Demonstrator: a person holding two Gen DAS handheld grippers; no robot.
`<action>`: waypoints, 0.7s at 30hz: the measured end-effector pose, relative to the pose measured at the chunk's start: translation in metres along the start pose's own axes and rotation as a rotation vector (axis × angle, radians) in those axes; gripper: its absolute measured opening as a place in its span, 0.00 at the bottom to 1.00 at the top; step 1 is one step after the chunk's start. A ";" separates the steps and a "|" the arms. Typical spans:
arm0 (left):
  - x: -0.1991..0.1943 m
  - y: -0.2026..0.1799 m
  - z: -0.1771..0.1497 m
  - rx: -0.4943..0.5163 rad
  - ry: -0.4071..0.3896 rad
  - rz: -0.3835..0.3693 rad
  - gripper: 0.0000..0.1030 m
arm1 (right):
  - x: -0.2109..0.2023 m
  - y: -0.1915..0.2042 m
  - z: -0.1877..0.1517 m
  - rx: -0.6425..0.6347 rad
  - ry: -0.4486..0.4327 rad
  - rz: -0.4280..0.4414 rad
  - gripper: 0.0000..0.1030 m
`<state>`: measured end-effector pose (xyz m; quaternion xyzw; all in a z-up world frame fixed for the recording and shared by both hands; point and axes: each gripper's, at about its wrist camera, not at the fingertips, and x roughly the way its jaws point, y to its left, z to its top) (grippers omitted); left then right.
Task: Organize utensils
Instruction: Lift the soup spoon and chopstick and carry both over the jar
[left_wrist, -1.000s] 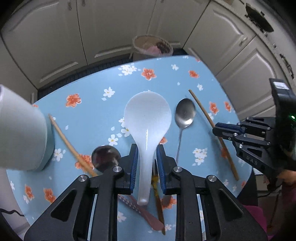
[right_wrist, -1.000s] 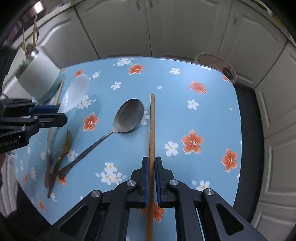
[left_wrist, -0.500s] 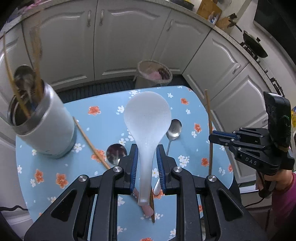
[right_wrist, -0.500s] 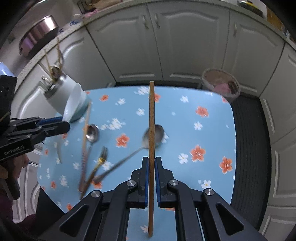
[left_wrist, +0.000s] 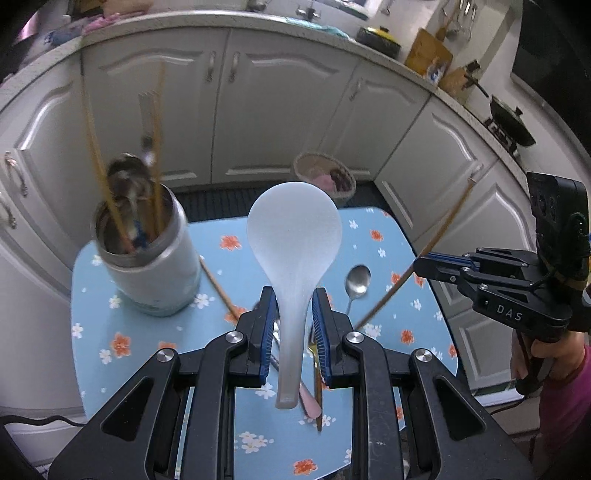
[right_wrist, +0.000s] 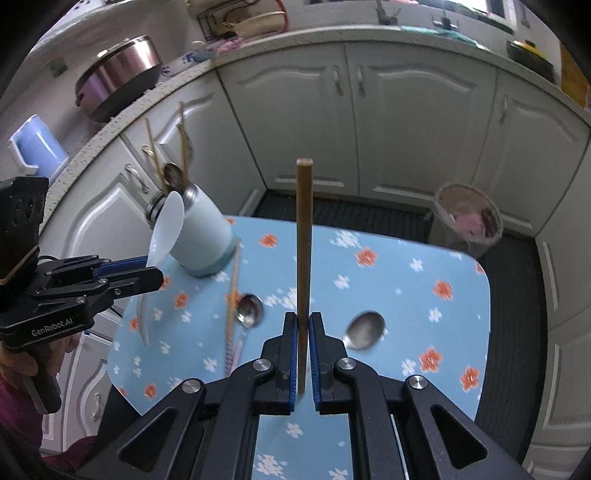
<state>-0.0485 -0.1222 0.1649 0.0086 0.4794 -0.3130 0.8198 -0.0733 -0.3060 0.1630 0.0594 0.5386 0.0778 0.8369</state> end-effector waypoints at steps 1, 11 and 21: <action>-0.006 0.004 0.003 -0.010 -0.015 0.003 0.18 | -0.003 0.006 0.006 -0.008 -0.011 0.006 0.05; -0.052 0.047 0.038 -0.107 -0.138 0.064 0.18 | -0.034 0.059 0.082 -0.084 -0.134 0.053 0.05; -0.066 0.084 0.061 -0.192 -0.231 0.133 0.18 | -0.043 0.117 0.145 -0.152 -0.189 0.104 0.05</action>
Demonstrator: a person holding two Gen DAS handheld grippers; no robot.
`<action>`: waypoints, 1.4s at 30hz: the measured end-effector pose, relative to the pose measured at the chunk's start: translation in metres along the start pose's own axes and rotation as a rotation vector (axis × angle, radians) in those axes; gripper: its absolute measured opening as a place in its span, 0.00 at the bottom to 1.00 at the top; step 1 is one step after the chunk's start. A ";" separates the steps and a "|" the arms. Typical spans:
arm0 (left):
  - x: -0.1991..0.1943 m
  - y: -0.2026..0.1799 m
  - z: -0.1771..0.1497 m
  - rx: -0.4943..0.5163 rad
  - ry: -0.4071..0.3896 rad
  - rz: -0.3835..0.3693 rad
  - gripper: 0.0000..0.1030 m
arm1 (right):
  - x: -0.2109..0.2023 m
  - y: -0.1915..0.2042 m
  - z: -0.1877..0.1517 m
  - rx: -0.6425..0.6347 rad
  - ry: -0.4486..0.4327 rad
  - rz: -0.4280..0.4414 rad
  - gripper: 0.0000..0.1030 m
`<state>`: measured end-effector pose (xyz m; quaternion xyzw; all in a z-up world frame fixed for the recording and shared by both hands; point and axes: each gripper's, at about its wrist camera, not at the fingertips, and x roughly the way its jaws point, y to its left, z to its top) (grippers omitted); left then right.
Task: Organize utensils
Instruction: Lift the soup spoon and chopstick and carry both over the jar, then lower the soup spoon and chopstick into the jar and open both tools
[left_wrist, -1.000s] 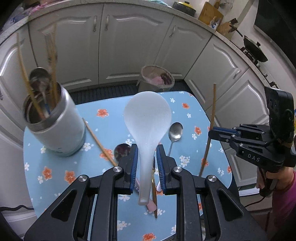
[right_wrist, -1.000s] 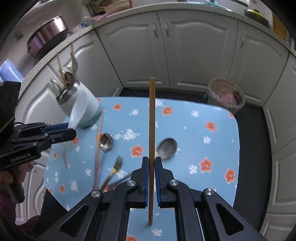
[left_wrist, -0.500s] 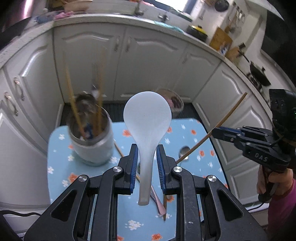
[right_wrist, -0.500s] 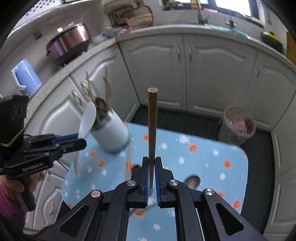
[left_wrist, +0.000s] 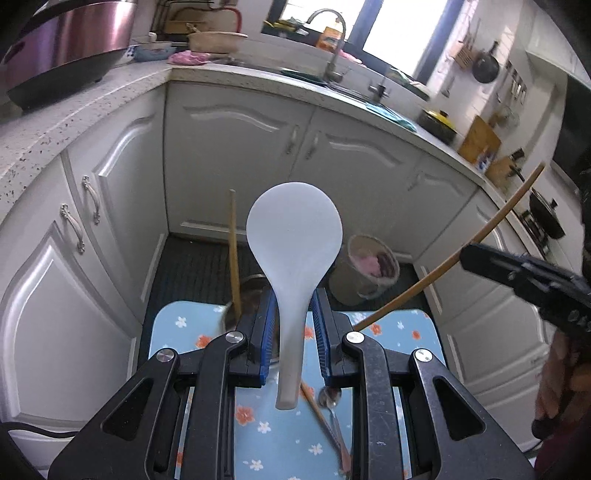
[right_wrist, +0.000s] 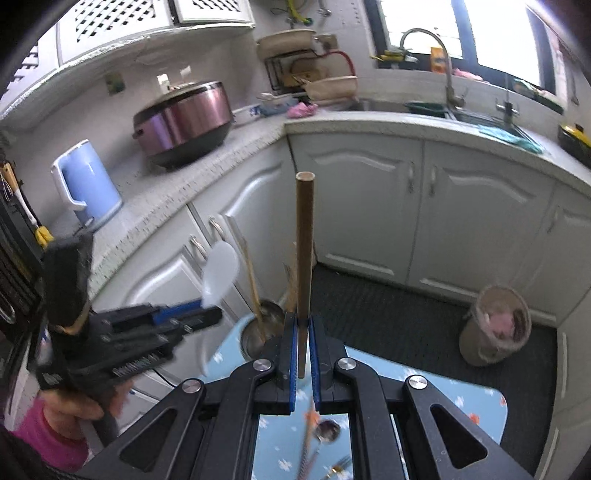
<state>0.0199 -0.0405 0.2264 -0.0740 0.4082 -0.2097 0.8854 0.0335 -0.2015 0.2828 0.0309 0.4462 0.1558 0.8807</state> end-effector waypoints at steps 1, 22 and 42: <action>0.002 0.001 0.002 0.000 -0.009 0.016 0.18 | 0.002 0.006 0.007 -0.011 -0.003 0.002 0.05; 0.043 0.022 0.001 -0.040 -0.033 0.031 0.18 | 0.082 0.018 0.017 -0.011 0.091 0.033 0.05; 0.065 0.034 -0.011 -0.104 -0.063 -0.018 0.18 | 0.117 0.004 -0.007 0.036 0.157 0.038 0.05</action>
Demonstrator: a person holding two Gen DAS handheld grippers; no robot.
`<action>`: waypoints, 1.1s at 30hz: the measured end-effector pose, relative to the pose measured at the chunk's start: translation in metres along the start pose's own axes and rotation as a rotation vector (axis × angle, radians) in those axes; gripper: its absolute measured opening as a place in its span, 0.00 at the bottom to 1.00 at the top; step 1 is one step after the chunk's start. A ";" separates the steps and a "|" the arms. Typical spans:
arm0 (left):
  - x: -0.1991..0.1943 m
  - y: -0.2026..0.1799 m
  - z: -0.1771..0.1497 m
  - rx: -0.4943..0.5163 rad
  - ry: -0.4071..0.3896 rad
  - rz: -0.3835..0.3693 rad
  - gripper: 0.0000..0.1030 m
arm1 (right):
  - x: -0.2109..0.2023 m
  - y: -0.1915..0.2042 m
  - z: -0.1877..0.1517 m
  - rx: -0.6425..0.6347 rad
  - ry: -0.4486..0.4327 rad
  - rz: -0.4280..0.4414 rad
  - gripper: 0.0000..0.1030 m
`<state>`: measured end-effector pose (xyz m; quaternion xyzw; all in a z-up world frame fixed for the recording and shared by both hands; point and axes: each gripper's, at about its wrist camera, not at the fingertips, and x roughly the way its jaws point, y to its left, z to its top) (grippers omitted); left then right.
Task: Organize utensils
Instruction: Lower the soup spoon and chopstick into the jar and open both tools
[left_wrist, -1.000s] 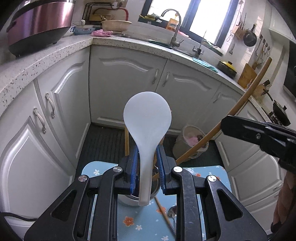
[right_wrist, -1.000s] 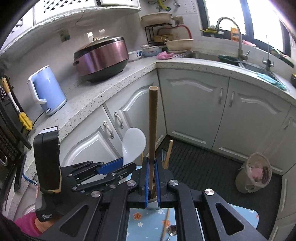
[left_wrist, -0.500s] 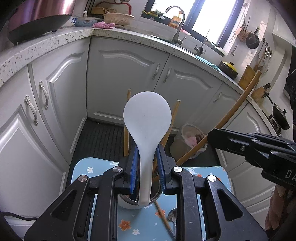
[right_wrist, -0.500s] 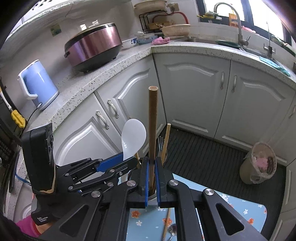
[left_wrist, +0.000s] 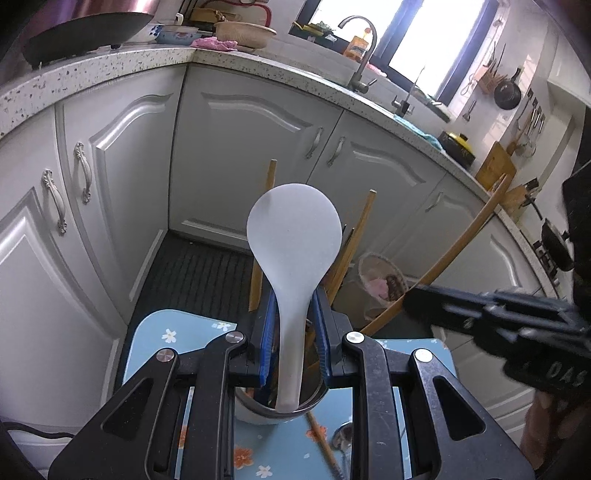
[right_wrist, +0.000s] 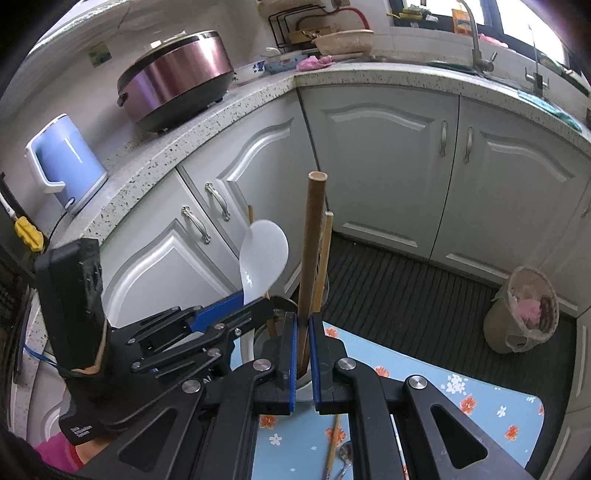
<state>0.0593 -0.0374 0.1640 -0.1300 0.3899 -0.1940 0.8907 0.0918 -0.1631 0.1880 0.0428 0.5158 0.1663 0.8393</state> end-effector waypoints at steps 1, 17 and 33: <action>-0.002 0.000 0.001 -0.002 -0.013 -0.007 0.18 | 0.002 -0.001 -0.001 0.002 0.004 0.001 0.05; 0.000 -0.003 -0.025 0.069 -0.173 0.083 0.18 | 0.022 -0.008 -0.008 0.011 0.048 0.018 0.05; 0.012 0.004 -0.047 0.027 -0.095 0.074 0.48 | 0.038 -0.027 -0.016 0.109 0.055 0.063 0.05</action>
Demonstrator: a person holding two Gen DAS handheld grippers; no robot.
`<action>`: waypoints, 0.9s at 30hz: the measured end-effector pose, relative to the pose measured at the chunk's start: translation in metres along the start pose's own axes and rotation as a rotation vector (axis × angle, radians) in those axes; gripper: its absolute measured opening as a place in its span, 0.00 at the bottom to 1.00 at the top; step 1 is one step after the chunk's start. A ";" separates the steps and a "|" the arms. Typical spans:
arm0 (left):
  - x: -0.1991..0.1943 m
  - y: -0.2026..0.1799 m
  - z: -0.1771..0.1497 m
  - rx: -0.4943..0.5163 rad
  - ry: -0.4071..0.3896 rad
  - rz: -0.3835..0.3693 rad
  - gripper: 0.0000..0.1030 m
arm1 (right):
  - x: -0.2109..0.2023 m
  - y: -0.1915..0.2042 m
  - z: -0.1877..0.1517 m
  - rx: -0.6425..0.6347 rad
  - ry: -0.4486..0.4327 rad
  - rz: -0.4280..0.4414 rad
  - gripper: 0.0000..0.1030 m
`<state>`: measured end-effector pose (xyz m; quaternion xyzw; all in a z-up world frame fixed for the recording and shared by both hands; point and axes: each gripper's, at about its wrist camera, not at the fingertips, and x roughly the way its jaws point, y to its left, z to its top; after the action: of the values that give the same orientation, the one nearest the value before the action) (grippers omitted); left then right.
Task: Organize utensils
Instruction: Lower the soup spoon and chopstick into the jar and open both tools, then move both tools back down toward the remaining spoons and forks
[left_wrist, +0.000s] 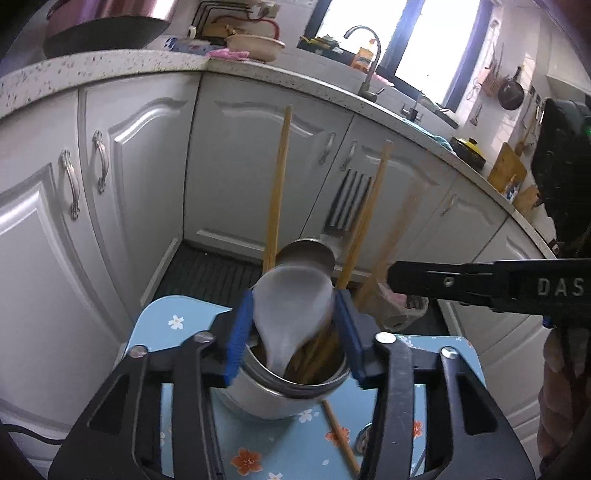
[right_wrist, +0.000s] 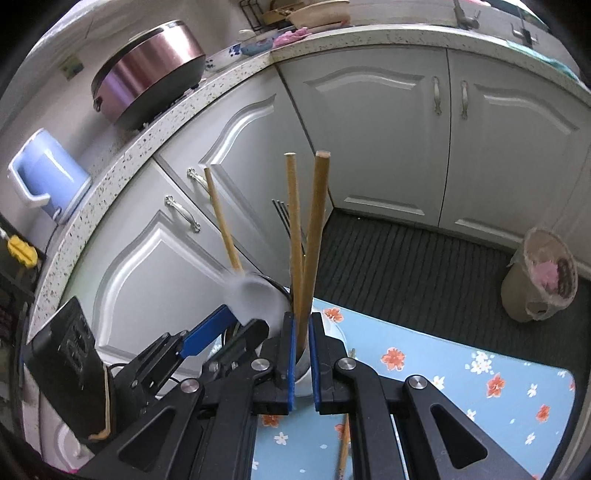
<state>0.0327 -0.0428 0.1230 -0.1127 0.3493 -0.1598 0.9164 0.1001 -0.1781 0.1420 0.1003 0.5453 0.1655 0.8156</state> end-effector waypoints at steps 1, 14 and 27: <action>-0.002 0.000 0.000 -0.005 -0.003 -0.005 0.50 | -0.001 0.000 -0.001 0.003 -0.004 0.003 0.06; -0.018 0.003 -0.006 -0.025 0.010 0.013 0.55 | -0.020 -0.007 -0.010 0.045 -0.021 0.014 0.25; -0.038 -0.028 -0.021 0.037 0.025 0.011 0.55 | -0.056 -0.030 -0.059 0.077 -0.021 -0.046 0.35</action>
<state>-0.0145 -0.0568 0.1395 -0.0919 0.3586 -0.1624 0.9146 0.0310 -0.2281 0.1567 0.1209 0.5450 0.1243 0.8203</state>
